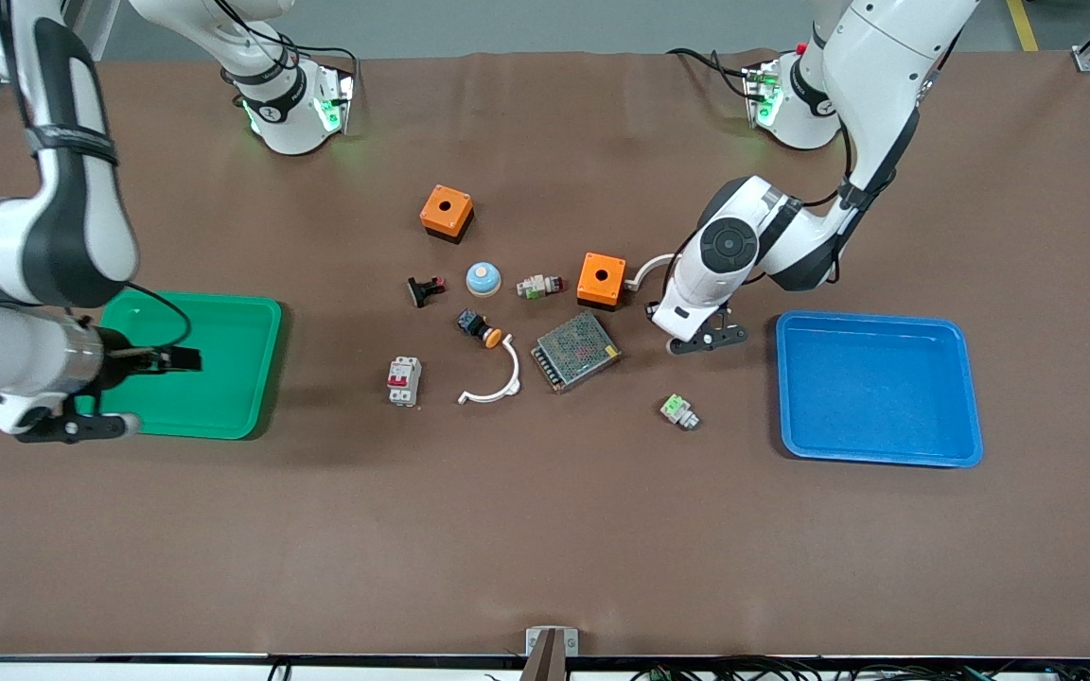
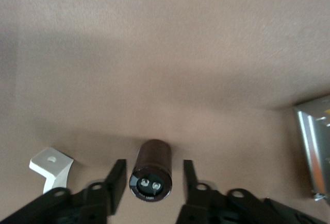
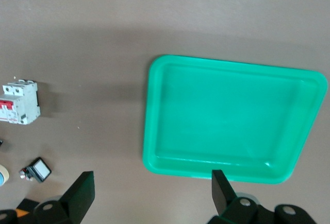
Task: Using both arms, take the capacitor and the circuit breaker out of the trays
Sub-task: 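Place the capacitor with the left gripper while the right gripper withdraws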
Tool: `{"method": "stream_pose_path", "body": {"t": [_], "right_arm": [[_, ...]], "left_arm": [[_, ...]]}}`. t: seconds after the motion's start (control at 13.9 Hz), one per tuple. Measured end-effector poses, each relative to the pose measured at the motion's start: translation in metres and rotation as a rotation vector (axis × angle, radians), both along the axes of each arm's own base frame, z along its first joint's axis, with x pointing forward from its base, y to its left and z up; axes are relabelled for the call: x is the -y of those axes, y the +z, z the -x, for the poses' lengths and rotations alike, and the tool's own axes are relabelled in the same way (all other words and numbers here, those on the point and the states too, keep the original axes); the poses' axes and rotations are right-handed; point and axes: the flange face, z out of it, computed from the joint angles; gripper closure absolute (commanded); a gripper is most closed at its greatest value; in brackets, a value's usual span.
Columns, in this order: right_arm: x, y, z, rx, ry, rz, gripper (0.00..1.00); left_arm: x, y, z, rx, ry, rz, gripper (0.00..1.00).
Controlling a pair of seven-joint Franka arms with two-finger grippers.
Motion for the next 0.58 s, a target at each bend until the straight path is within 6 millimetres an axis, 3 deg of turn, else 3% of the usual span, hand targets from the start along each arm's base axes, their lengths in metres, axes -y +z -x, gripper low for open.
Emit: {"method": "stream_pose_path", "body": {"t": [0.14, 0.29, 0.58], "right_arm": [[0.011, 0.015, -0.002, 0.014, -0.009, -0.001, 0.00], [0.023, 0.030, -0.004, 0.027, -0.026, 0.000, 0.00], [0.035, 0.042, -0.005, 0.046, -0.045, 0.000, 0.00]], "left_arm": [[-0.006, 0.020, -0.016, 0.037, 0.010, 0.005, 0.01], [-0.019, 0.061, -0.035, 0.048, -0.006, -0.032, 0.01], [-0.041, 0.190, -0.062, 0.020, -0.048, -0.082, 0.01]]}}
